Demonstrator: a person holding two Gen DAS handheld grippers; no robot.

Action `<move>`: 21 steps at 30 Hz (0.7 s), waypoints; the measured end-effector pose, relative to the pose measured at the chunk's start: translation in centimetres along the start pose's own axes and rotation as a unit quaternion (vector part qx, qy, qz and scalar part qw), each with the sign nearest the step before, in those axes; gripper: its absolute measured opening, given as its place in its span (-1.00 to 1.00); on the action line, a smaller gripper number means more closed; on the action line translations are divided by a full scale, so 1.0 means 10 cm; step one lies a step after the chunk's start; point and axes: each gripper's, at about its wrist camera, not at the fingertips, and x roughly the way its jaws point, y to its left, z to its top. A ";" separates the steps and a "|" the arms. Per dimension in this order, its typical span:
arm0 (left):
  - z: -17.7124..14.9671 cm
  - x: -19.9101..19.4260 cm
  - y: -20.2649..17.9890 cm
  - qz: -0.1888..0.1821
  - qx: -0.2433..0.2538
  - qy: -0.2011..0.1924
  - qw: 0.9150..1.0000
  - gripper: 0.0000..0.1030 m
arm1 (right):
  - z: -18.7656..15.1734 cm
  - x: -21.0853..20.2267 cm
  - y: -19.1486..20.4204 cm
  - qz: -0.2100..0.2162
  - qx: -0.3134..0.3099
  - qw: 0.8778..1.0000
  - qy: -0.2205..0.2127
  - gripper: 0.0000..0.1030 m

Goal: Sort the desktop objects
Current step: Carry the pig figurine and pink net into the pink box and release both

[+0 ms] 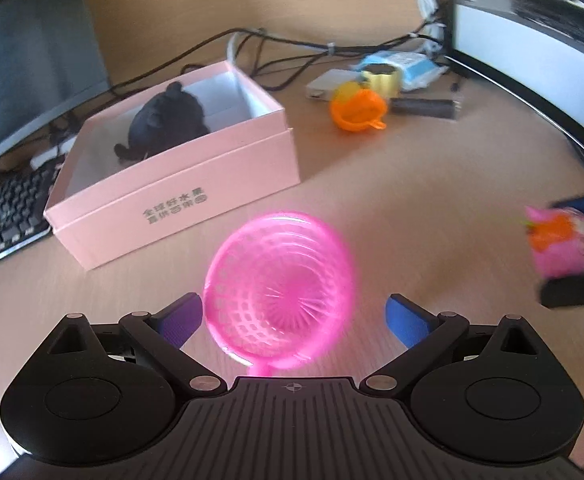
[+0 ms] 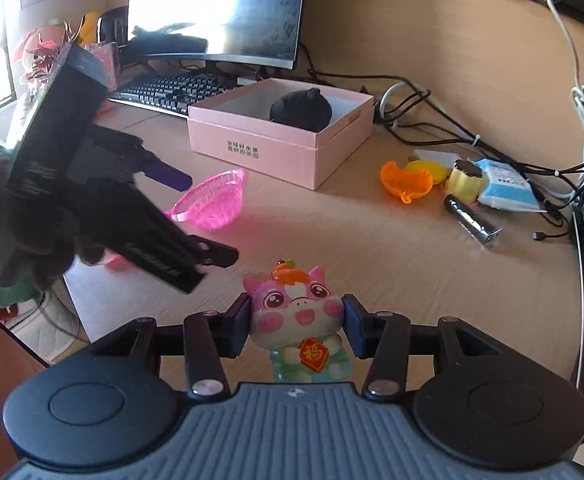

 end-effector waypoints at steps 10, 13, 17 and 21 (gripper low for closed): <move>-0.01 0.00 0.08 0.005 -0.046 0.001 0.999 0.49 | 0.02 -0.05 0.05 0.013 -0.014 1.000 -0.002 -0.08; -0.03 -0.03 0.11 0.012 -0.050 -0.003 0.999 0.44 | 0.04 -0.01 0.08 0.020 -0.020 1.000 -0.001 -0.08; -0.08 -0.13 0.14 0.014 -0.049 -0.013 0.999 0.43 | 0.04 0.02 0.12 0.027 -0.026 0.999 0.002 -0.08; -0.17 -0.24 0.13 0.015 -0.047 -0.011 0.999 0.43 | 0.04 0.05 0.14 0.037 -0.029 0.999 0.006 -0.08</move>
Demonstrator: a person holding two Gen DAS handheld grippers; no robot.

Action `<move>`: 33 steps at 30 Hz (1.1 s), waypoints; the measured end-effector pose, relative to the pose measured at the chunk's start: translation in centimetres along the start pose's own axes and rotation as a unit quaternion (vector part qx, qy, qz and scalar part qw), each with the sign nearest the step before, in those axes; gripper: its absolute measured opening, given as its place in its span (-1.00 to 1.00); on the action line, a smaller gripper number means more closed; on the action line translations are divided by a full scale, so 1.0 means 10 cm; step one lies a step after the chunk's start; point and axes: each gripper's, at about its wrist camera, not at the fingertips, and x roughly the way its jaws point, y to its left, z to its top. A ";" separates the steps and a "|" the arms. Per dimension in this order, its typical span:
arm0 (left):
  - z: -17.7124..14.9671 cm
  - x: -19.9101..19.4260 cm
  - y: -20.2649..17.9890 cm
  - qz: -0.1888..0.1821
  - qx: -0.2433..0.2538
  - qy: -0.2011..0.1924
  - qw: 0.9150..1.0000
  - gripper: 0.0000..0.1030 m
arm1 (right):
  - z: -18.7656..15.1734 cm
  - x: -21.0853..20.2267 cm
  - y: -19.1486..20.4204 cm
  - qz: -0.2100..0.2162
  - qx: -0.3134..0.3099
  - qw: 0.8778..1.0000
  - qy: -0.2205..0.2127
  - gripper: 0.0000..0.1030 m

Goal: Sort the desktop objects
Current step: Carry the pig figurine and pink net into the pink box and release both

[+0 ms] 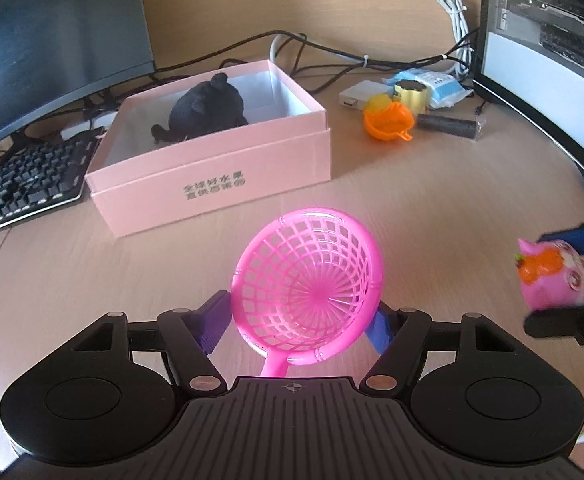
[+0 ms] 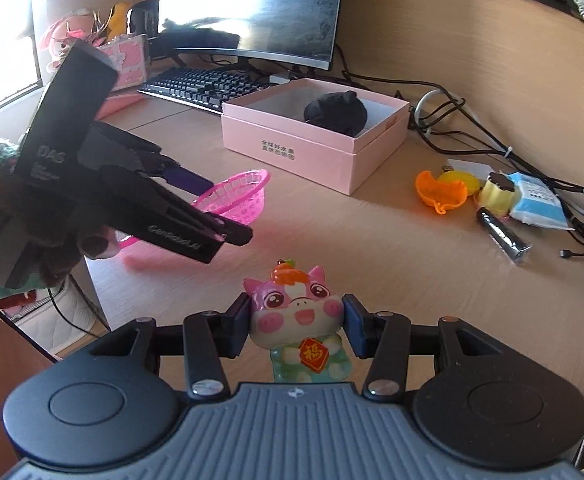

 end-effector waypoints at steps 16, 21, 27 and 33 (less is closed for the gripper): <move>0.23 -0.90 0.23 0.020 -0.025 -0.106 0.994 0.43 | 0.36 -0.16 0.04 0.017 -0.027 0.998 -0.054 -0.08; 0.60 -1.08 0.31 0.038 -0.010 -0.151 0.988 0.43 | 0.62 -0.47 -0.04 -0.003 -0.011 0.992 -0.123 -0.08; 0.99 -0.94 0.40 0.045 -0.001 -0.175 0.984 0.44 | 1.00 -0.71 -0.19 -0.025 0.027 0.977 -0.209 -0.08; 1.32 -0.63 0.64 0.025 -0.024 -0.176 0.984 0.44 | 1.30 -0.69 -0.33 -0.054 0.054 0.969 -0.234 -0.07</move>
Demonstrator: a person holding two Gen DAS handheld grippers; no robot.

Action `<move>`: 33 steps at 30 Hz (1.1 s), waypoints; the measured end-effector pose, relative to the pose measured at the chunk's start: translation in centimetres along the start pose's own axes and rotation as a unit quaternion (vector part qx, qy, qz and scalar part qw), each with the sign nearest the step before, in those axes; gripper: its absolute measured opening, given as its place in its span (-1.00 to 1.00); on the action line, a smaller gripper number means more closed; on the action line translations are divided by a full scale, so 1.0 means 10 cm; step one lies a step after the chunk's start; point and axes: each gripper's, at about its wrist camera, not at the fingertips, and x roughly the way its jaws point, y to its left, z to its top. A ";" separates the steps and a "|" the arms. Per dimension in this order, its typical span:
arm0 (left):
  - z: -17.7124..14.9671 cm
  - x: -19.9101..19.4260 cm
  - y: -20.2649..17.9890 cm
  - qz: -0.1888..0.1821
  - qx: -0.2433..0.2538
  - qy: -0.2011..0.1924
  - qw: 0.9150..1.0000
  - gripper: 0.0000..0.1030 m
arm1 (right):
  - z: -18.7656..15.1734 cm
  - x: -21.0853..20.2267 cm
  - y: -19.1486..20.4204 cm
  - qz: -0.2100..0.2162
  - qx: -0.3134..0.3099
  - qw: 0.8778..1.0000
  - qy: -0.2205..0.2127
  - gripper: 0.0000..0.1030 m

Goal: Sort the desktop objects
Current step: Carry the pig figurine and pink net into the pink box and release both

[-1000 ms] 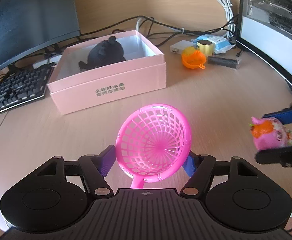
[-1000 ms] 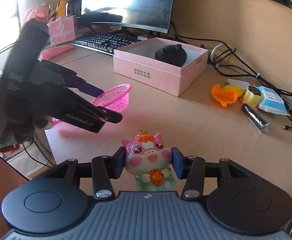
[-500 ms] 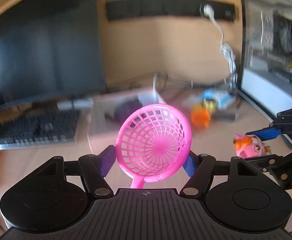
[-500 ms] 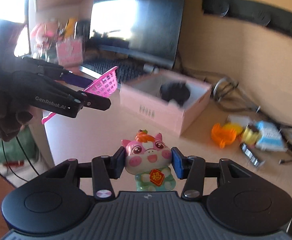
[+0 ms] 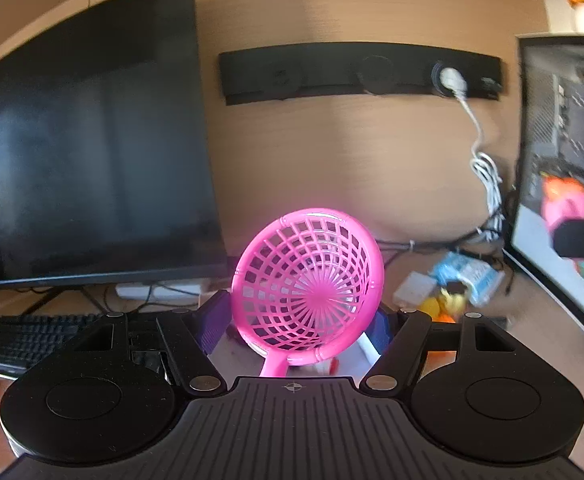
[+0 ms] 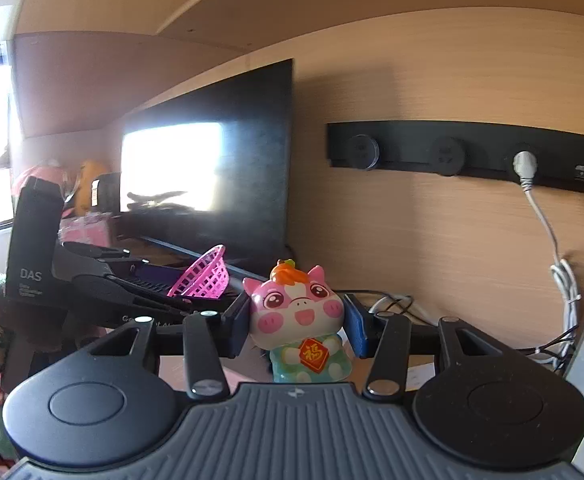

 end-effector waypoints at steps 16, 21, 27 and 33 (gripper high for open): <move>0.21 1.08 0.84 -0.032 -0.126 -0.007 0.991 0.88 | -0.09 1.03 0.01 -0.035 0.050 0.995 0.078 -0.07; -0.02 0.78 0.98 0.018 -0.097 -0.002 0.995 0.94 | -0.16 1.47 0.01 -0.019 0.072 0.993 0.090 -0.07; -0.56 0.54 0.84 0.042 -0.040 0.054 0.997 0.97 | -0.35 1.98 0.13 0.005 0.078 0.990 0.116 0.13; -1.00 0.47 0.63 0.051 -0.070 0.139 0.987 1.00 | -0.51 1.87 0.40 0.025 0.036 0.991 0.125 0.22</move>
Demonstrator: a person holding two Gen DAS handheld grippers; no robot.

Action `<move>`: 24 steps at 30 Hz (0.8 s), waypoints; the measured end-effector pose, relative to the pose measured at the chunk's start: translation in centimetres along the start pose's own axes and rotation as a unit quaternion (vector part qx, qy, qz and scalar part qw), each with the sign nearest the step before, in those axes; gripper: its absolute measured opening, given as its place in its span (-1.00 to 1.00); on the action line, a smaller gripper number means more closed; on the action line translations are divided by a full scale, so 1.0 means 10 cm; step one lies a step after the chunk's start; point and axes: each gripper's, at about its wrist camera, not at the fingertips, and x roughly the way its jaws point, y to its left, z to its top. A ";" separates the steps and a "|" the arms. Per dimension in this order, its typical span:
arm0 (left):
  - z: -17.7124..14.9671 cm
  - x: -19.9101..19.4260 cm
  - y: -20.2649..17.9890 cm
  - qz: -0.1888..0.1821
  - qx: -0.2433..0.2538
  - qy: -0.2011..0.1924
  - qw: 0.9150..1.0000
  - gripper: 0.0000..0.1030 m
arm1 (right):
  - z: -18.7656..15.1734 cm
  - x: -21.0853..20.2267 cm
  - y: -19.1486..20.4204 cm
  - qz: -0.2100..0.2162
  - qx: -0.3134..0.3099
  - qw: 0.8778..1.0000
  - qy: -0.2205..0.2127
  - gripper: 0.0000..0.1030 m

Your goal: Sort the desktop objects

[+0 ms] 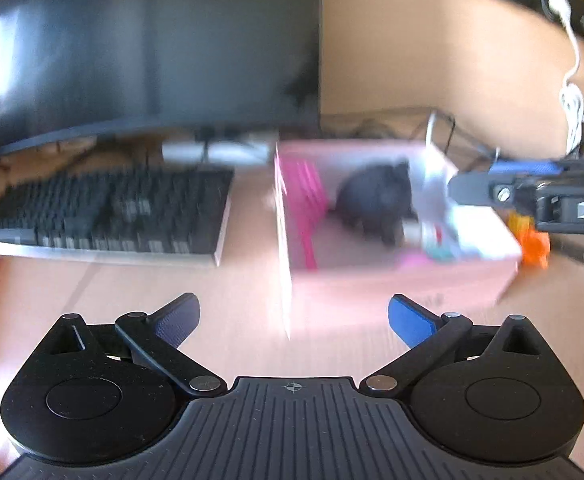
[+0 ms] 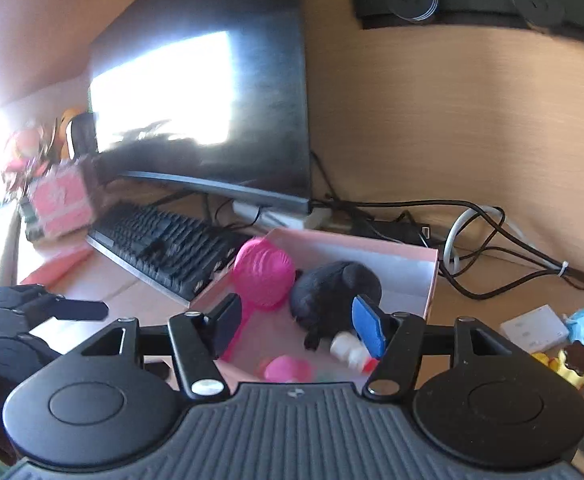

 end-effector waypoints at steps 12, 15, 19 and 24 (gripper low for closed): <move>-0.26 -0.18 -0.49 -0.010 -0.001 0.033 0.999 1.00 | -0.84 -0.49 -0.51 -0.149 -0.024 0.987 0.057 0.31; -0.29 -0.27 -0.58 -0.021 0.011 0.038 0.999 1.00 | -0.85 -0.35 -0.75 -0.182 -0.025 0.981 0.058 0.30; -0.36 -0.37 -0.67 -0.029 0.035 0.046 0.998 1.00 | -0.65 -0.13 -1.03 -0.191 0.012 0.981 0.042 0.30; -0.44 -0.47 -0.64 -0.022 0.028 0.055 0.998 1.00 | -0.43 0.27 -1.31 -0.209 0.094 0.972 0.059 -0.22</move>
